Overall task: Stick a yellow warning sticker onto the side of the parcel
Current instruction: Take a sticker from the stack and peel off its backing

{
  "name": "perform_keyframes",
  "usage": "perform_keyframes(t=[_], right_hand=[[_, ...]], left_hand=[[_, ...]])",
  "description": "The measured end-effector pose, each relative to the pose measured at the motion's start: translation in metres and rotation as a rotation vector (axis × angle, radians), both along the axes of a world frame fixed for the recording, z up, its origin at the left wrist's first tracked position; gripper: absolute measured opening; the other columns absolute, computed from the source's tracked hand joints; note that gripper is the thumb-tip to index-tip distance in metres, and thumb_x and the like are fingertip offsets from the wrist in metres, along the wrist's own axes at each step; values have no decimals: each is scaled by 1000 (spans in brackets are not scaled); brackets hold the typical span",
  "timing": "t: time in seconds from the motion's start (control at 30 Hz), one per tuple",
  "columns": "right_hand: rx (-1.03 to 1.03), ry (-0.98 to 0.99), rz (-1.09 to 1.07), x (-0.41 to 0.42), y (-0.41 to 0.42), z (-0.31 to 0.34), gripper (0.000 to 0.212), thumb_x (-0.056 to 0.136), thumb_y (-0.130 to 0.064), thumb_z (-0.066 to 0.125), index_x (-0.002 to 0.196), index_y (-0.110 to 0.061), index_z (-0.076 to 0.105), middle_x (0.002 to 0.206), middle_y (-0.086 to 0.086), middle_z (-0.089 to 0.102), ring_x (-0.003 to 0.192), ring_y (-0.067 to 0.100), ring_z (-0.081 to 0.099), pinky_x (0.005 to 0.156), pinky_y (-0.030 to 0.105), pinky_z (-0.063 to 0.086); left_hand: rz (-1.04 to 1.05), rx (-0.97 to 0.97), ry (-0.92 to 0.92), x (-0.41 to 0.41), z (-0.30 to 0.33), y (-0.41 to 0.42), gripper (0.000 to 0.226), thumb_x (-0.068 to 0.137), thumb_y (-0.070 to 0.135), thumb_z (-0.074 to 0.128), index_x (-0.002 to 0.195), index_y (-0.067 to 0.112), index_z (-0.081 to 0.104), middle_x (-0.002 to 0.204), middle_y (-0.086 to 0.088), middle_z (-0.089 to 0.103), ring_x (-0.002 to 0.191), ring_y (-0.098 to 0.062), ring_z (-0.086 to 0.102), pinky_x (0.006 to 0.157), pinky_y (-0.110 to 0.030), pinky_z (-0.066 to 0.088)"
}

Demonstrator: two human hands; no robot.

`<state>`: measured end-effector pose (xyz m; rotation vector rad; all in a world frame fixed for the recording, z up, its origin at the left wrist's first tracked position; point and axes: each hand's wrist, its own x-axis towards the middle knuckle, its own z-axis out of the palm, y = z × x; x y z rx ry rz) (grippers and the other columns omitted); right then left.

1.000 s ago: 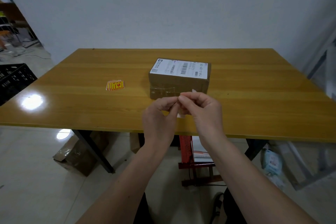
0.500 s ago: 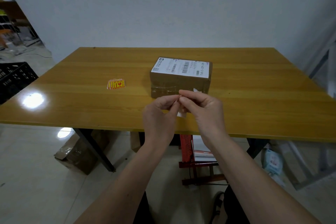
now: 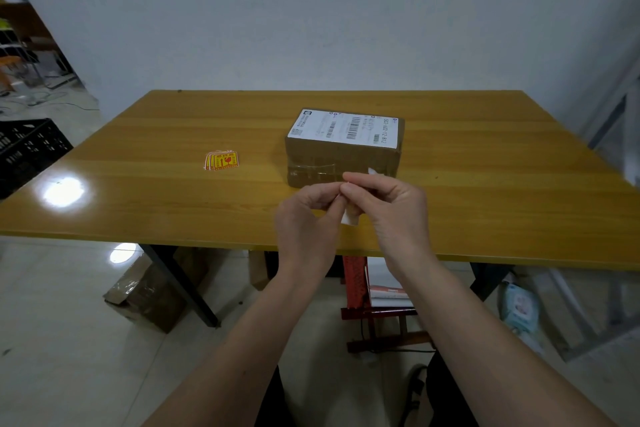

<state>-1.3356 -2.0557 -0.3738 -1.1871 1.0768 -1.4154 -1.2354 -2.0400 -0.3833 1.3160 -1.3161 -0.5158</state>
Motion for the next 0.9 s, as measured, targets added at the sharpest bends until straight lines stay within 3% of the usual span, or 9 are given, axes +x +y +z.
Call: perform_keyframes(t=[0.43,0.63,0.8,0.9], right_hand=[[-6,-27,35,0,0,-1,16,77,1,70,85,-12,74,57,1,66,52,9,57,56,20,52],[26,-84,27,0,-2,-2,16,75,6,71,82,-5,62,61,-1,64,50,8,58,53,23,51],[75,-1,21,-1,-5,-6,9,73,-8,77,73,-5,68,61,7,65,56,15,59,79,34,52],[132,17,35,-1,-5,-5,6,72,-11,78,74,-7,74,61,2,65,53,7,54,59,23,49]], left_hand=[[-20,17,30,2,0,-1,27,80,14,70,79,41,66,72,24,66,73,5,63,70,-7,48],[10,9,43,1,-3,-1,18,80,15,71,83,33,70,73,23,66,72,4,63,67,-6,47],[44,-38,-4,1,-6,0,16,81,15,69,84,31,70,75,20,66,73,2,61,67,-7,46],[97,-57,-45,1,-8,0,19,81,15,69,83,34,68,74,19,65,75,2,60,68,-6,45]])
